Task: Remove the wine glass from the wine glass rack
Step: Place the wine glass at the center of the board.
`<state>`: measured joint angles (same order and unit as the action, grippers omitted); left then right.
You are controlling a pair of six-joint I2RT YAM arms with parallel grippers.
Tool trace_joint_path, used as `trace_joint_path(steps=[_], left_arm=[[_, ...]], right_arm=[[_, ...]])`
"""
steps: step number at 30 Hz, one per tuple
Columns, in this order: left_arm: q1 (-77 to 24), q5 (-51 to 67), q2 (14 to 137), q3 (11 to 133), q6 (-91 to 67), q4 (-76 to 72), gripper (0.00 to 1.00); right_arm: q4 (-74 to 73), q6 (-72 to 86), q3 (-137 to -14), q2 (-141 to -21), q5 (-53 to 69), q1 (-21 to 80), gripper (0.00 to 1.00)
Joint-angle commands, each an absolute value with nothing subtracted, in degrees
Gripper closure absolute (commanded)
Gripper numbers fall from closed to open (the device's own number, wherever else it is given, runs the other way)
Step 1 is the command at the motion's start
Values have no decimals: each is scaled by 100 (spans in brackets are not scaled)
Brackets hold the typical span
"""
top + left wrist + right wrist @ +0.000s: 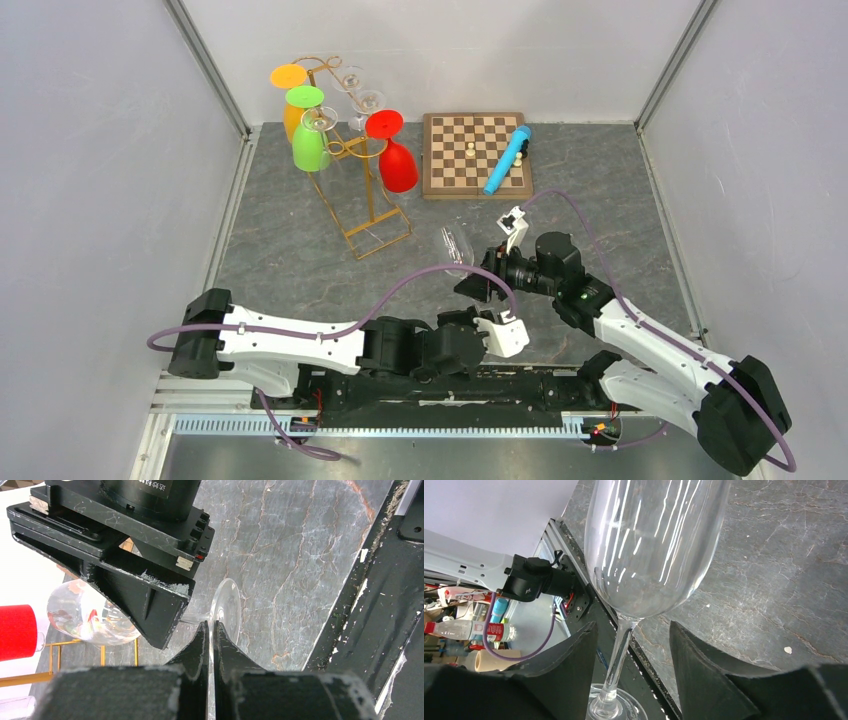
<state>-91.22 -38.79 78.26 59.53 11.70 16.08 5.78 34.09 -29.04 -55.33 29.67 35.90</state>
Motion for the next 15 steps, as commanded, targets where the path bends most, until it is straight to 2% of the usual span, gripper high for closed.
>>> trace_joint_path(steps=[1,12,14,15], left_arm=[[-9171,-4099,7726,5942,1403,1169,98],[-9180,-4190,7693,5880,1364,1107,98],[-9184,-4181,7661,5850,1345,1082,98],[-9185,-4160,7653,5837,1317,1073,98]], right_arm=[[880,3447,-3033,-5542,2949,3638,47],[917,3502,-2956,-5535,2941,3694,84],[921,3524,-2950,-5529,2927,3700,97],[929,3536,-2945,-5526,2918,3710,100]])
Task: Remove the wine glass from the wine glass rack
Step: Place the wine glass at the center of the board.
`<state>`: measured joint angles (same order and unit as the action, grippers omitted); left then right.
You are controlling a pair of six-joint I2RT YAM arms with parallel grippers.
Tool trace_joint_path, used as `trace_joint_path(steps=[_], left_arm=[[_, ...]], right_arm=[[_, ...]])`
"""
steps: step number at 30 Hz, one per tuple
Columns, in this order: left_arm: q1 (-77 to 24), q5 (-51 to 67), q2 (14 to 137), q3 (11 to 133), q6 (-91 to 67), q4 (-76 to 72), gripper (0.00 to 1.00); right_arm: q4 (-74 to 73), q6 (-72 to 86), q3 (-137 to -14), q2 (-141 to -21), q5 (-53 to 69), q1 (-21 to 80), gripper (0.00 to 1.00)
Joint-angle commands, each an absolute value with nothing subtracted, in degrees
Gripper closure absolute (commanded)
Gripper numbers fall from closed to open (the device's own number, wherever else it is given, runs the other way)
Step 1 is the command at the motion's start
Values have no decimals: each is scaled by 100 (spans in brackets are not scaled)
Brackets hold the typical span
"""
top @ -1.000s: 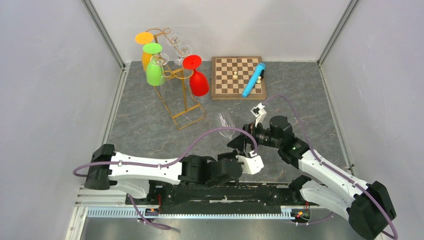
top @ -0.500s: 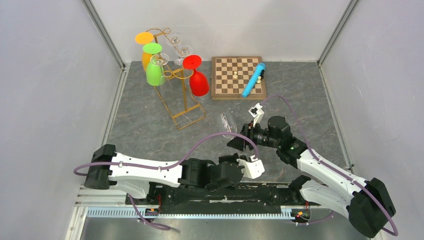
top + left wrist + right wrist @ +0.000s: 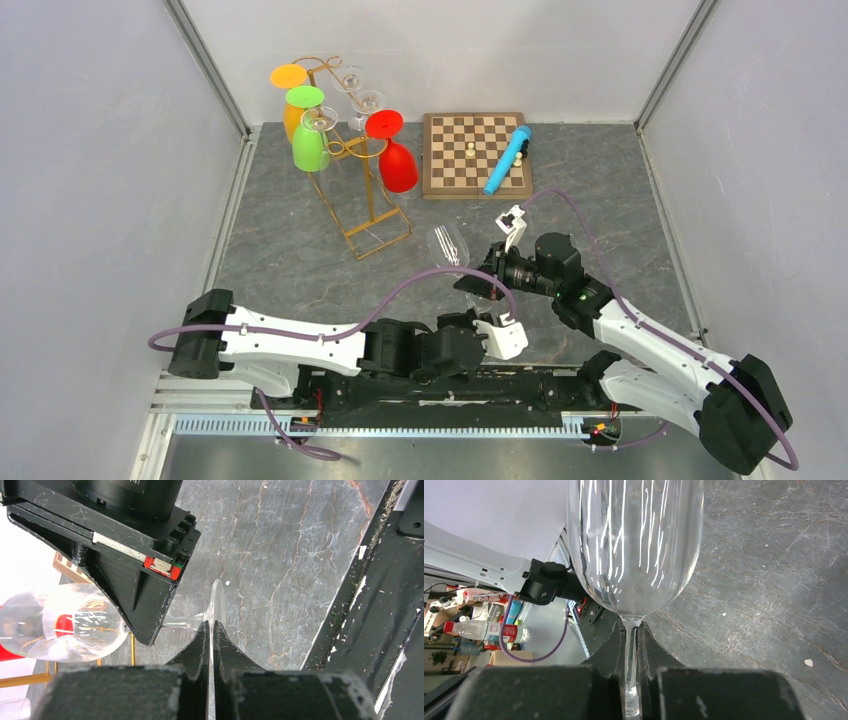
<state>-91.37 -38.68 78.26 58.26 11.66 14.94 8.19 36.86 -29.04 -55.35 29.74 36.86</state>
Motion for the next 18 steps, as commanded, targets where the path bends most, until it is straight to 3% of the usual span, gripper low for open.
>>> trace_joint_path(steps=[1,10,12,18], left_arm=[[-9184,-4122,7649,5828,1302,1056,98],[-9180,-4081,7800,5802,1142,1084,97],[-9177,-4103,7839,5842,1045,1171,90],[-9151,-4057,7805,5836,841,1179,52]], right_arm=[[942,3549,-2936,-5512,2919,3708,100],[978,3556,-2910,-5499,2881,3761,100],[979,3565,-2887,-5474,2844,3760,100],[963,3552,-2870,-5391,2783,3766,100]])
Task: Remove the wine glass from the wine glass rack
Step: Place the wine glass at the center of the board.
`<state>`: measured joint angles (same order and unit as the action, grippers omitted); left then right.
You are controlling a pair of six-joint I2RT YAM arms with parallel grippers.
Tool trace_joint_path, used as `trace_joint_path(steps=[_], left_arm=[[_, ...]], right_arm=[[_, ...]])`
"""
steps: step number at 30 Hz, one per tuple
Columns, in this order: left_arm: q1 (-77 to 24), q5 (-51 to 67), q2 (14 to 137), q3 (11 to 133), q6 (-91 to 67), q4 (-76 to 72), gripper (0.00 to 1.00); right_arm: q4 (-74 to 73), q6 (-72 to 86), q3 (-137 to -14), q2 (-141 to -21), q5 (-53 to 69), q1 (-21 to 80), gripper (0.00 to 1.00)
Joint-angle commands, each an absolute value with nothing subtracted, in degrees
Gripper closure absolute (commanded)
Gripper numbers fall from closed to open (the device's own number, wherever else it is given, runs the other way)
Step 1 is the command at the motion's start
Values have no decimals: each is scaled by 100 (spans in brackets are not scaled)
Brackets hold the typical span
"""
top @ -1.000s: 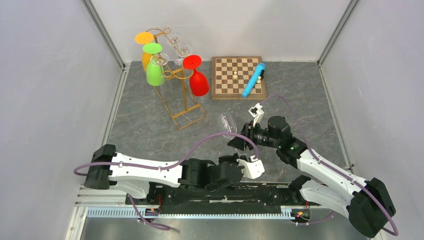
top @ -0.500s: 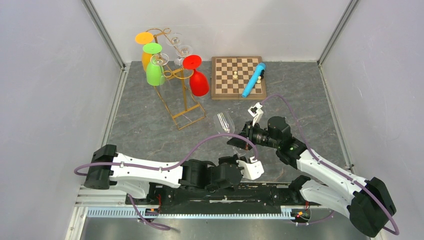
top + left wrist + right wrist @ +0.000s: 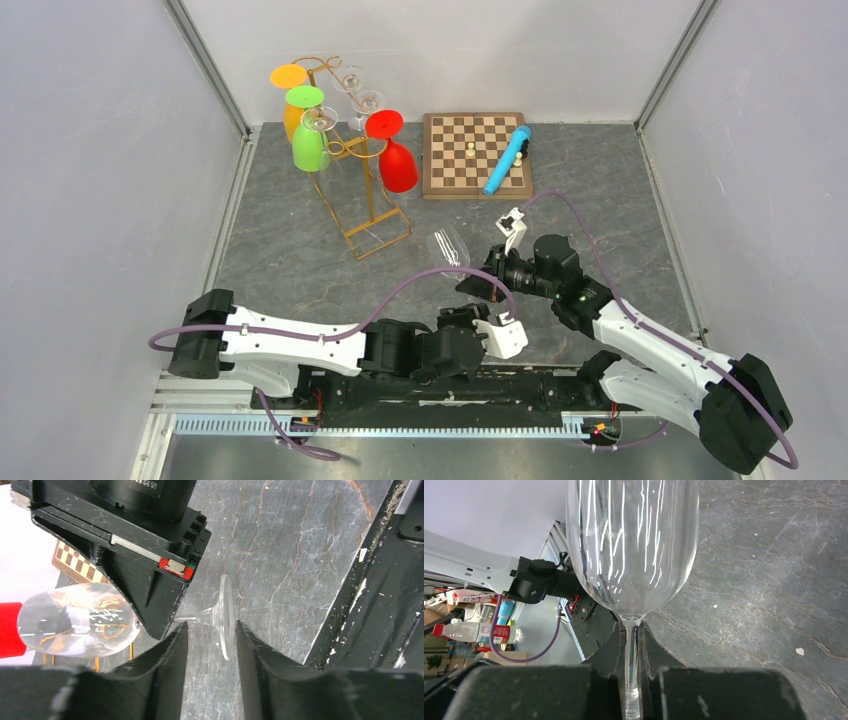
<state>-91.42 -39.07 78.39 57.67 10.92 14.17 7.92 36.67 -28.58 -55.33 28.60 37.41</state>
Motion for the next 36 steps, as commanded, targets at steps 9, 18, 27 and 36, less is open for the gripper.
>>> trace_joint_path(steps=[9,18,27,36], left_arm=[[-9021,-3817,7738,5836,591,1212,32],[-8438,-3028,7263,5732,62,1196,28],[-7525,-2068,6672,5613,-966,1213,25],[-6505,-987,6014,5336,-1987,1017,19]], right_arm=[[656,3292,-2850,-5322,2471,3772,100],[71,2442,-2937,-5153,1567,3770,100],[107,1644,-2966,-4996,718,3770,100],[116,980,-2827,-4778,35,3777,100]])
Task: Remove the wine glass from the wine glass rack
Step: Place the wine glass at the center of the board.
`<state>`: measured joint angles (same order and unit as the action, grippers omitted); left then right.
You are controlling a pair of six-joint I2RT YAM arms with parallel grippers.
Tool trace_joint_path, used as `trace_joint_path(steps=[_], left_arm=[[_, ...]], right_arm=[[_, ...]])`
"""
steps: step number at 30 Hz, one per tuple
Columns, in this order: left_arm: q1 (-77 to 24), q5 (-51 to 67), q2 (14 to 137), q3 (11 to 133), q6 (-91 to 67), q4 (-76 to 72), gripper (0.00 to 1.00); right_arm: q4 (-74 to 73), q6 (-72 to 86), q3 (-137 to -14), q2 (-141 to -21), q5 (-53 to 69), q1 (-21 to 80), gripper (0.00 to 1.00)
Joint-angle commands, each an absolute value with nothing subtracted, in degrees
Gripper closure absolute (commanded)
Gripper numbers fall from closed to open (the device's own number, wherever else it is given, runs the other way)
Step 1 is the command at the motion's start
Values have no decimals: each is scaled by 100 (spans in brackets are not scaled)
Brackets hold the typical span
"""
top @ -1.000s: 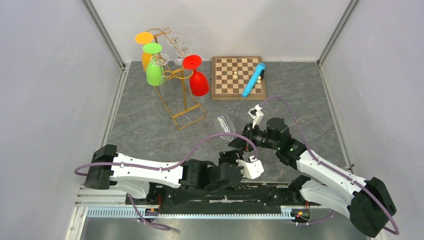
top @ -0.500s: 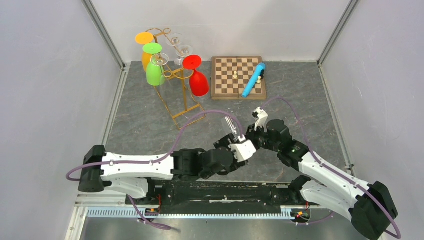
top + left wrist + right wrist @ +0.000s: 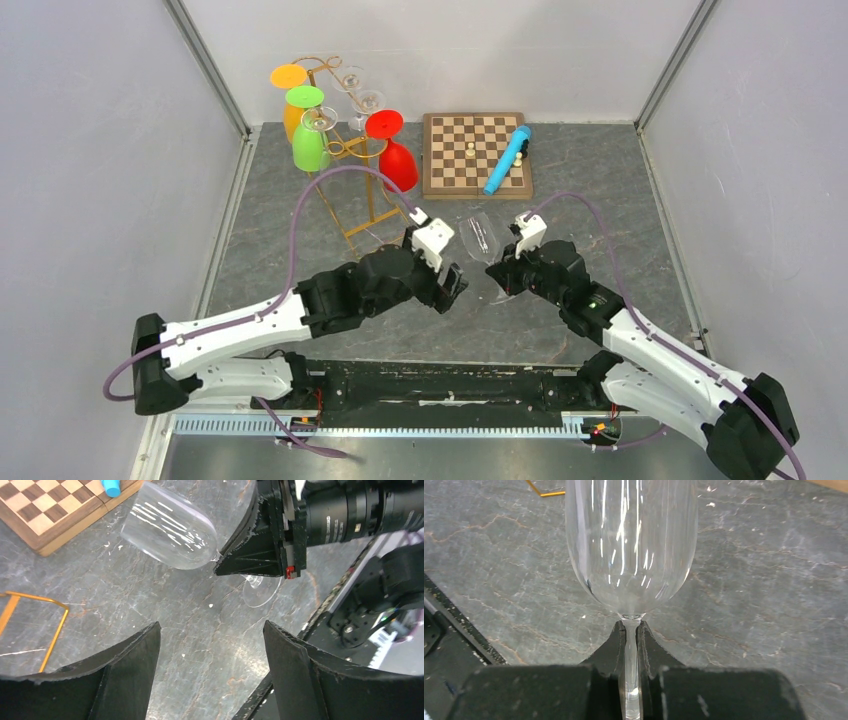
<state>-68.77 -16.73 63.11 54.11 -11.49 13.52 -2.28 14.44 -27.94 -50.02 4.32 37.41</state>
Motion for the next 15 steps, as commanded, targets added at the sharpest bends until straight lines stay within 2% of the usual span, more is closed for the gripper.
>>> trace_joint_path(steps=[1,15], left_arm=[[-6410,-925,5979,5342,-2117,1025,18],[-5110,89,5933,5300,-3834,1065,19]], right_arm=[[114,925,-2804,-4743,35,3768,100],[-230,-505,-2869,-4503,-166,3792,100]])
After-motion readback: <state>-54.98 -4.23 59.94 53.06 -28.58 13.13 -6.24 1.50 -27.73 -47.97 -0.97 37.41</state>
